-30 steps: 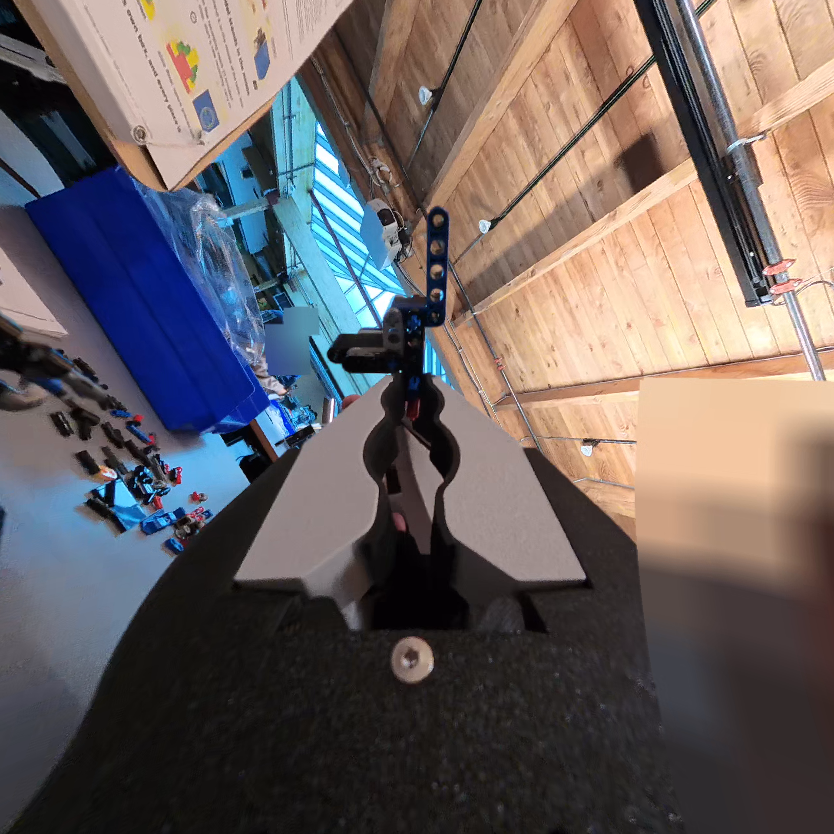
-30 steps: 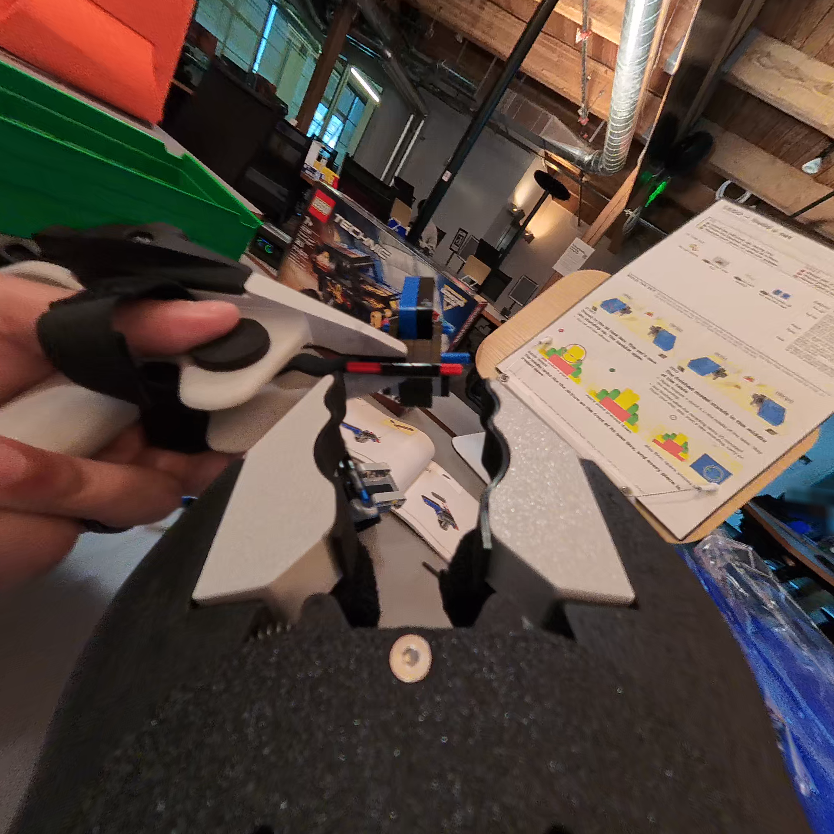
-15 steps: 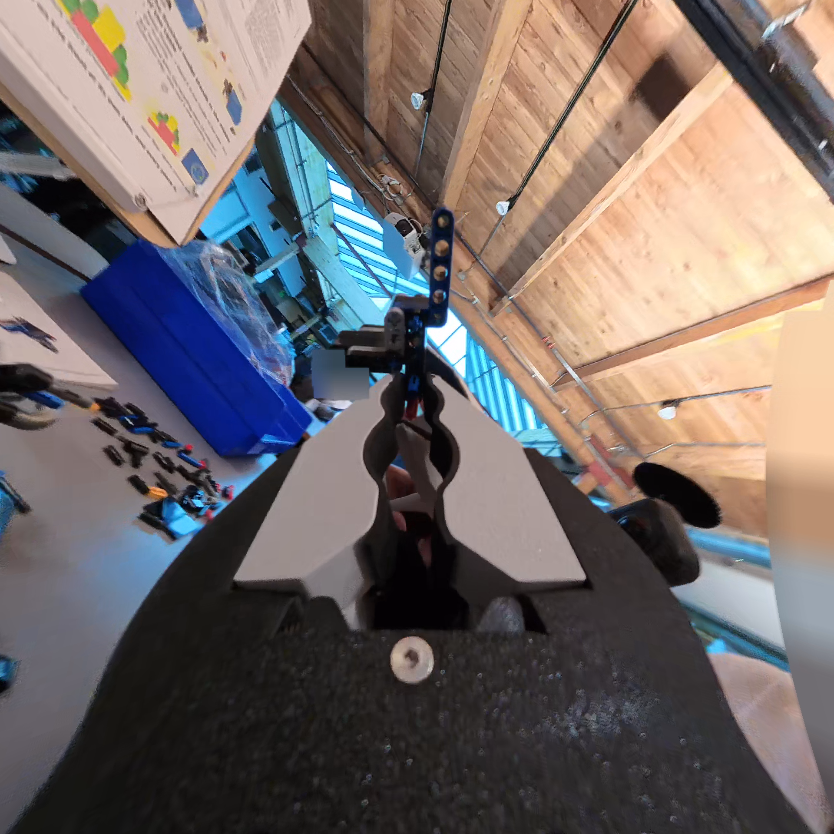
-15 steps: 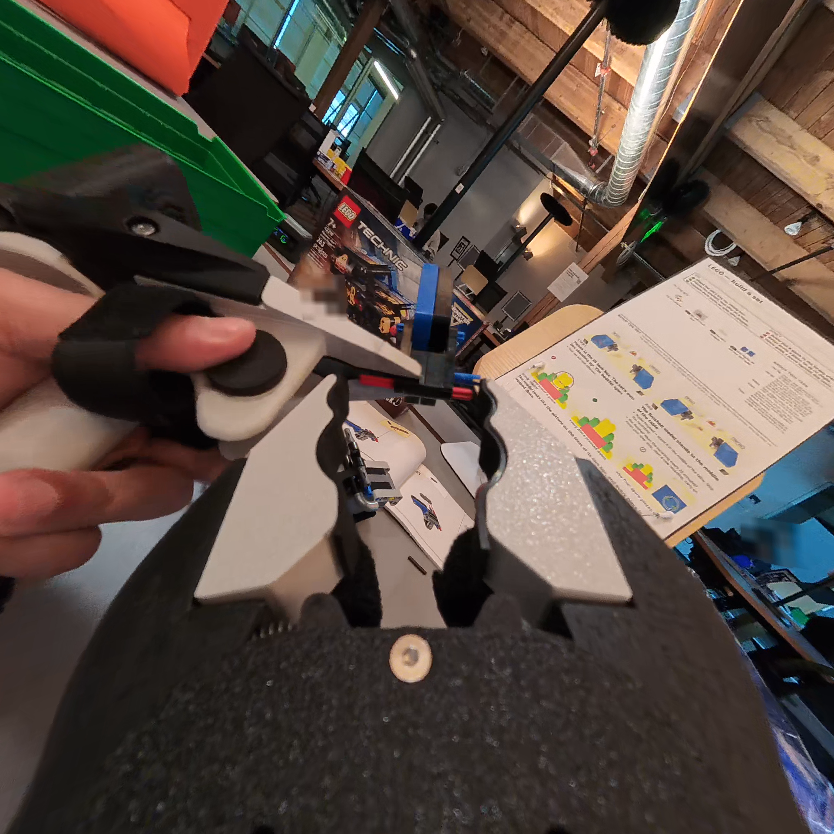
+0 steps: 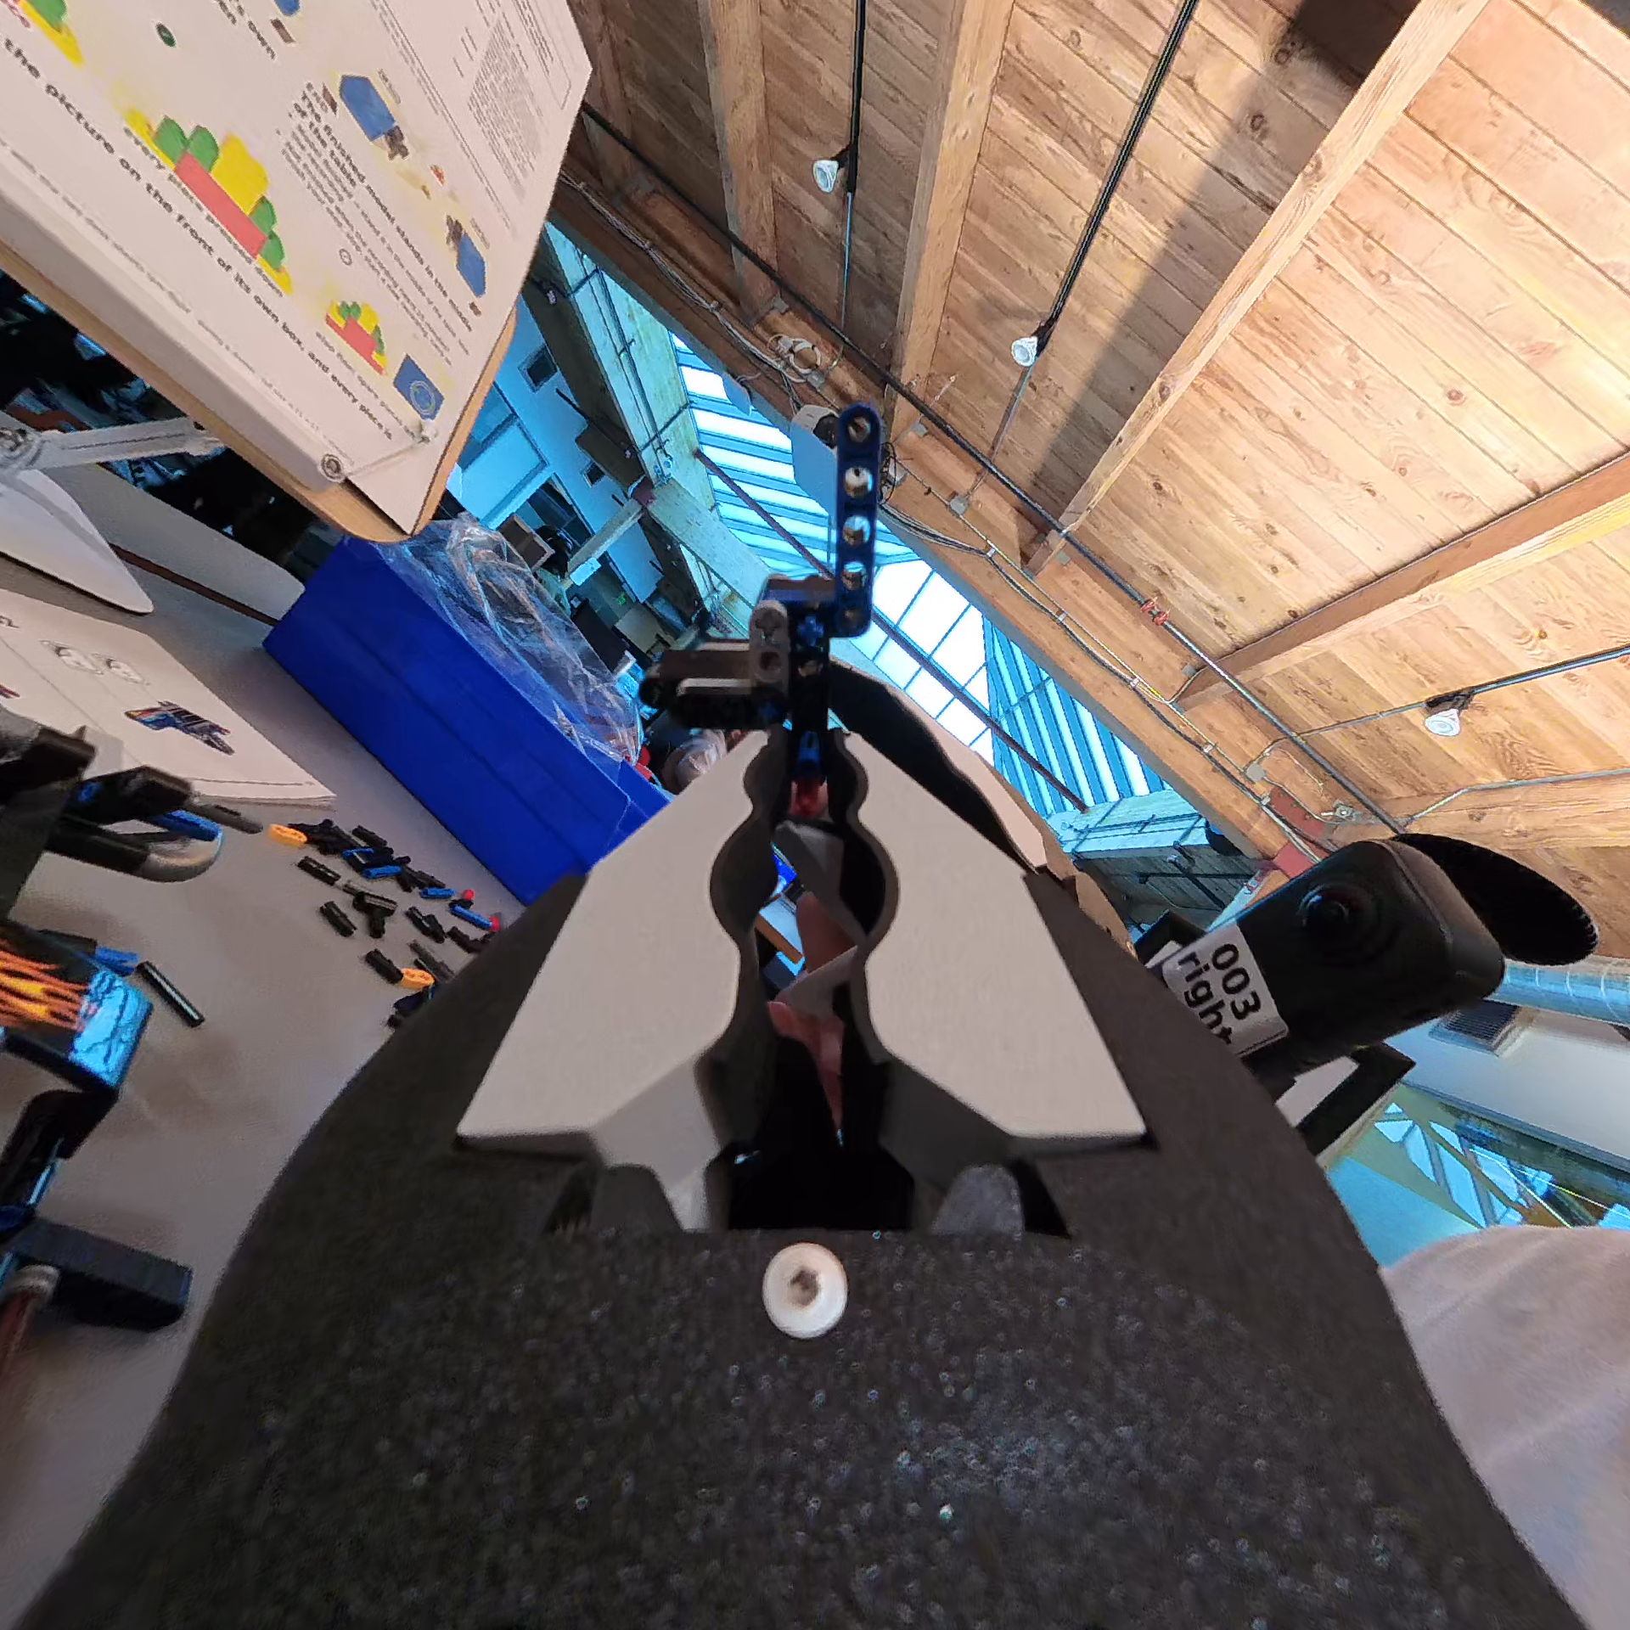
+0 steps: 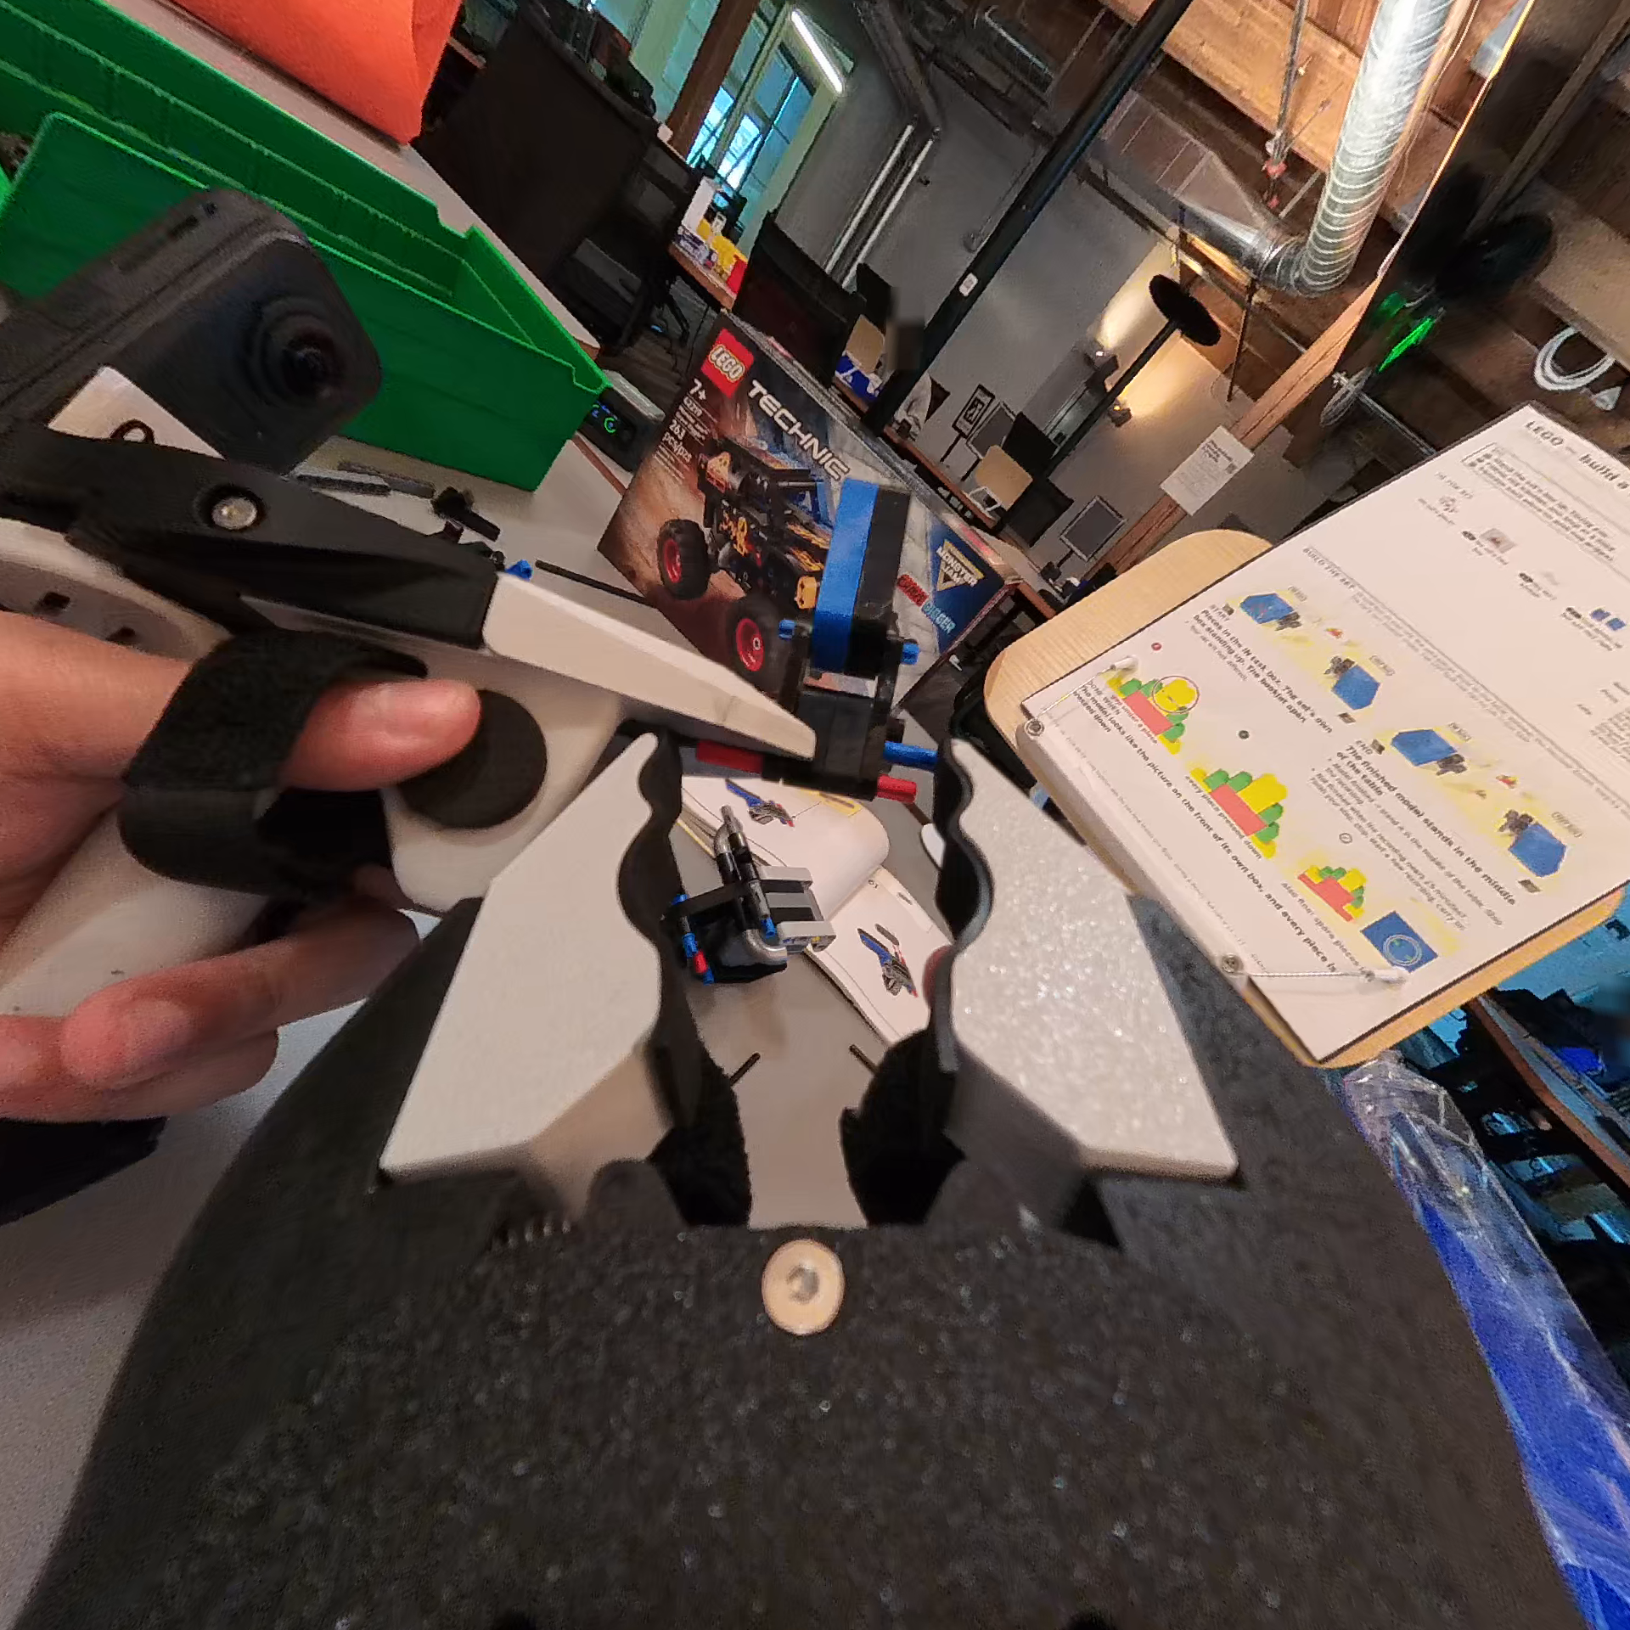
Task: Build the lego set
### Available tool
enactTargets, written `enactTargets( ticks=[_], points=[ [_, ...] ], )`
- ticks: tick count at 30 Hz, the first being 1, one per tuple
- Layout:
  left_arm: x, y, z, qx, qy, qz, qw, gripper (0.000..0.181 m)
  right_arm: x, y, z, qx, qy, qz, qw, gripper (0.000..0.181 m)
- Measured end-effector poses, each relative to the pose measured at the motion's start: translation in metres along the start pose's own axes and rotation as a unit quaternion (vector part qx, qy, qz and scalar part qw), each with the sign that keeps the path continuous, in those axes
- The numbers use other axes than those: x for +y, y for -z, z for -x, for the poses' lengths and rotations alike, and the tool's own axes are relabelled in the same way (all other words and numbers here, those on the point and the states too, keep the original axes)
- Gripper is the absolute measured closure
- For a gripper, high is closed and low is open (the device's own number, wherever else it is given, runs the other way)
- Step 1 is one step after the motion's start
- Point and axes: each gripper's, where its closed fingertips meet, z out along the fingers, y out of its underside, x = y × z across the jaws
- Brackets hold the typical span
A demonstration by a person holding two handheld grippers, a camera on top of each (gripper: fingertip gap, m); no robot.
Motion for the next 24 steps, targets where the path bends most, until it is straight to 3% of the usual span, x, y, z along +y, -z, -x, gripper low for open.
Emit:
enactTargets(
  ticks=[1, 24],
  points=[
    [0.0011, 0.0, 0.0023, -0.002, 0.002, 0.006, 1.0, 0.175, 0.0022, -0.0005, 0.0001, 0.001, 0.001, 0.004, 1.0, 0.125],
    [-0.0014, 0.0015, 0.0058, 0.002, -0.017, 0.009, 1.0, 0.175, 0.0057, -0.0034, 0.0, 0.0, 0.0, 0.001, 1.0, 0.131]
  ],
)
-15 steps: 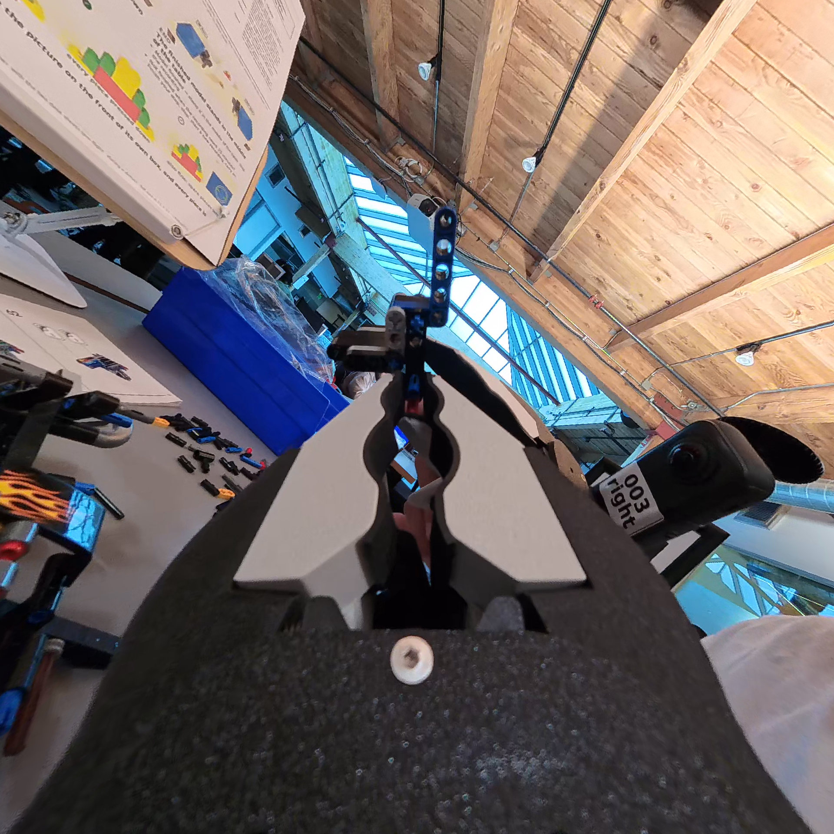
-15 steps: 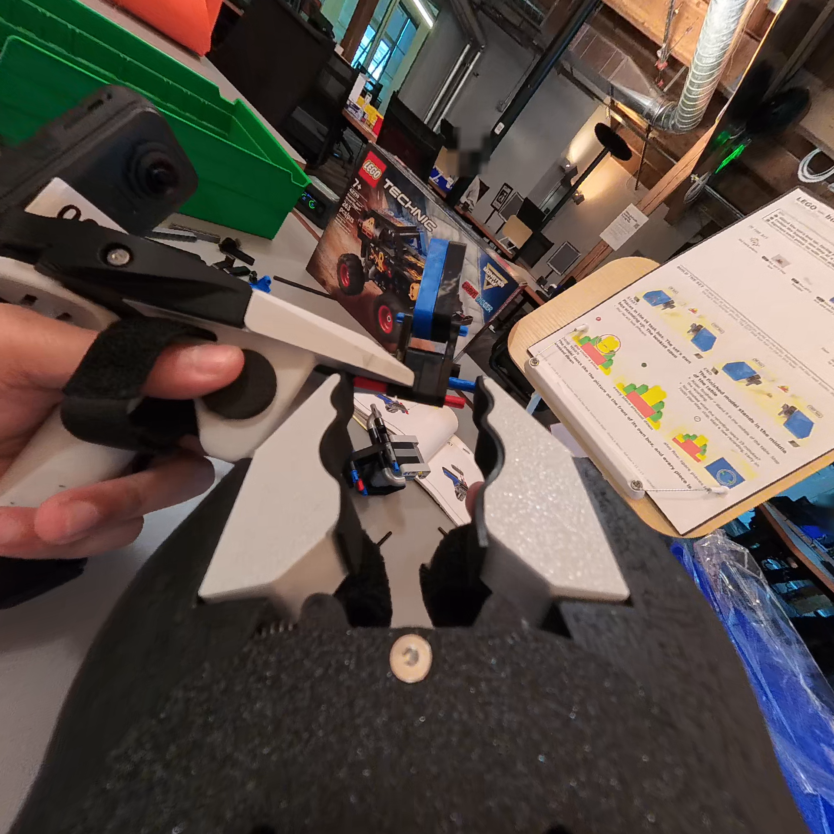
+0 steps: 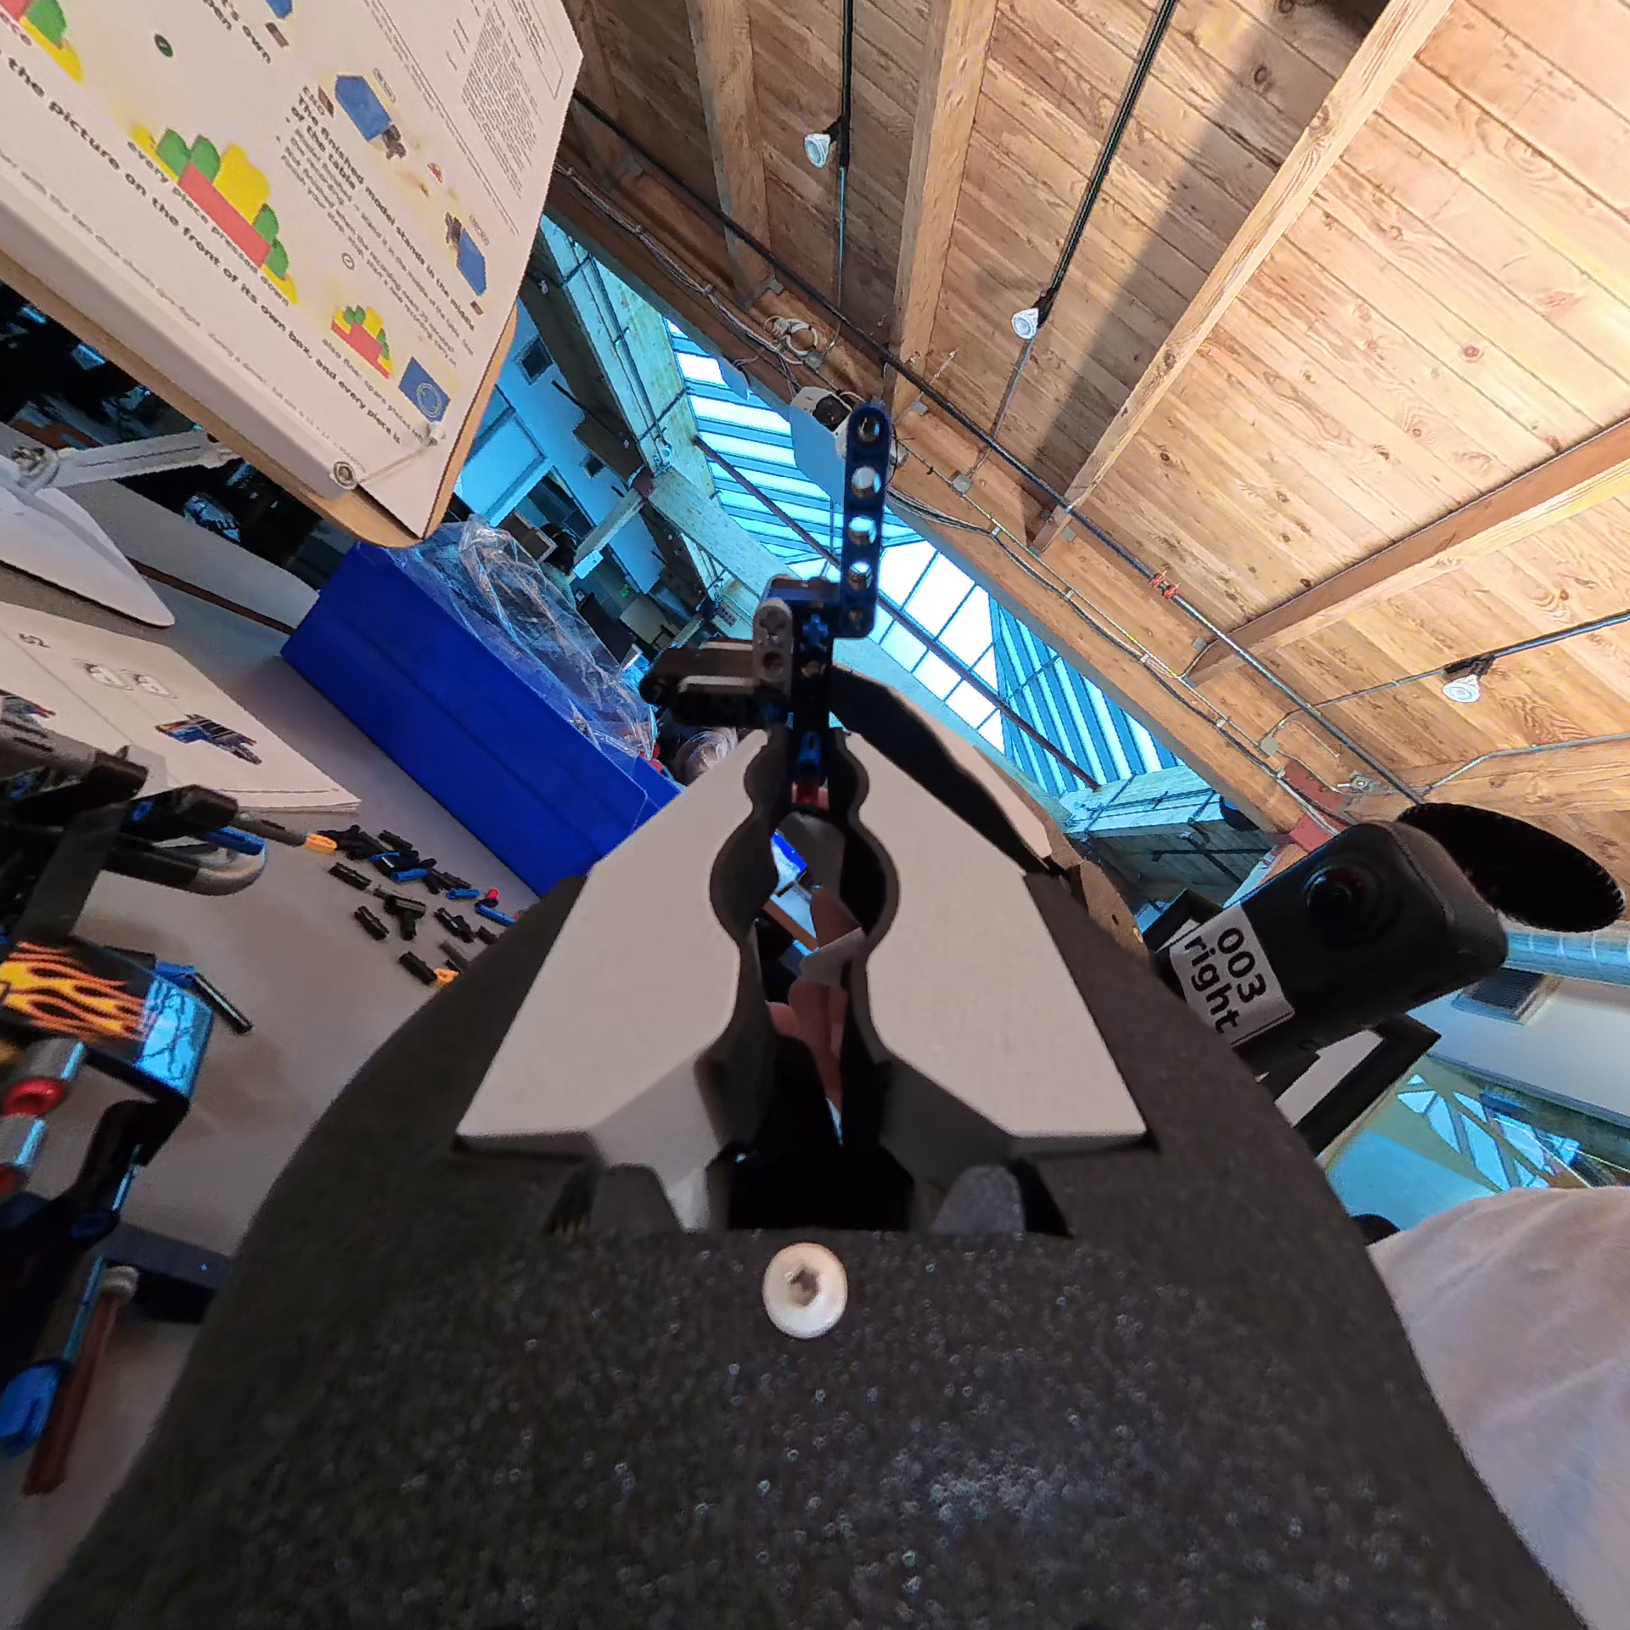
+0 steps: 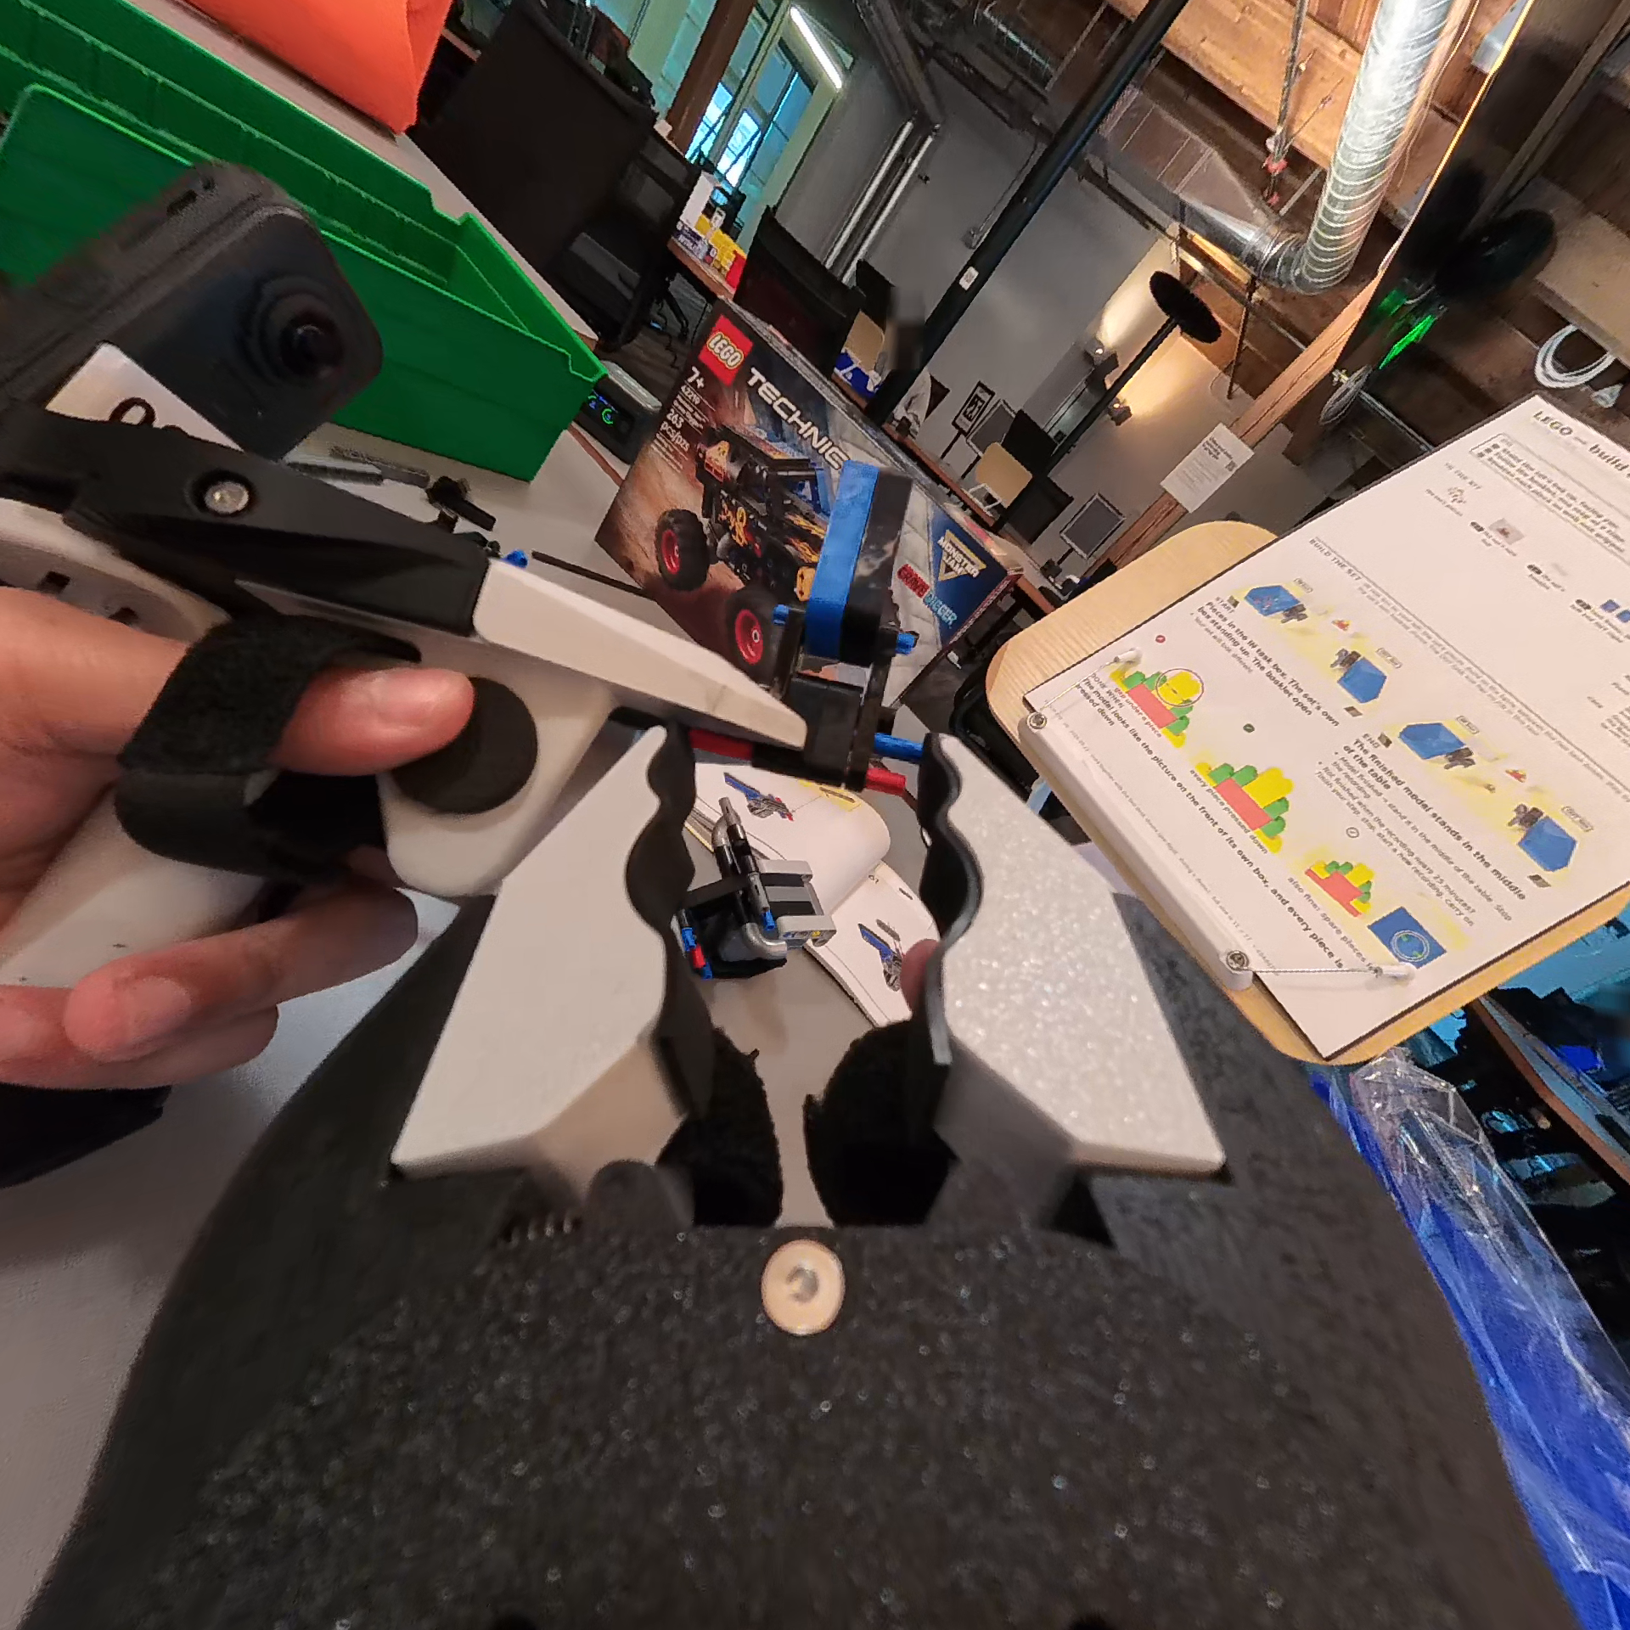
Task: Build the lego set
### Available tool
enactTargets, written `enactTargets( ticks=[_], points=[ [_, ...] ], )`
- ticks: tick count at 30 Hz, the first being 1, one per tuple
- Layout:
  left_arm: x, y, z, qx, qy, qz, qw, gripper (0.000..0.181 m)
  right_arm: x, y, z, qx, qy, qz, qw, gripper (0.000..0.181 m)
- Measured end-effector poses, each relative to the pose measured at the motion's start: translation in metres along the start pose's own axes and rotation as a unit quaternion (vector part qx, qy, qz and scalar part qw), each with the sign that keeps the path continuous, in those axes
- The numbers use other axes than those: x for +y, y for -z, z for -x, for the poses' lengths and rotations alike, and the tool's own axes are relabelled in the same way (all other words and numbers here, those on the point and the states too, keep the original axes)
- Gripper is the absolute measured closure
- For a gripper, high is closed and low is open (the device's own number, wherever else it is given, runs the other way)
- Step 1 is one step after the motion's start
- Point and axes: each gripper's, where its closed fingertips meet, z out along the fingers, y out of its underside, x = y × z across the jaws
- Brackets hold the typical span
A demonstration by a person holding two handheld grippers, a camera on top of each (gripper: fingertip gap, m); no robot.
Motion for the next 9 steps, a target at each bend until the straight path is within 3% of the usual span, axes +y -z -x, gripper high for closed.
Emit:
enactTargets(
  ticks=[9],
  points=[
    [-0.0007, 0.0011, 0.0008, 0.001, 0.003, -0.002, 1.0, 0.175, 0.0001, -0.0004, 0.0004, -0.004, 0.013, 0.001, 1.0, 0.132]
  ],
)
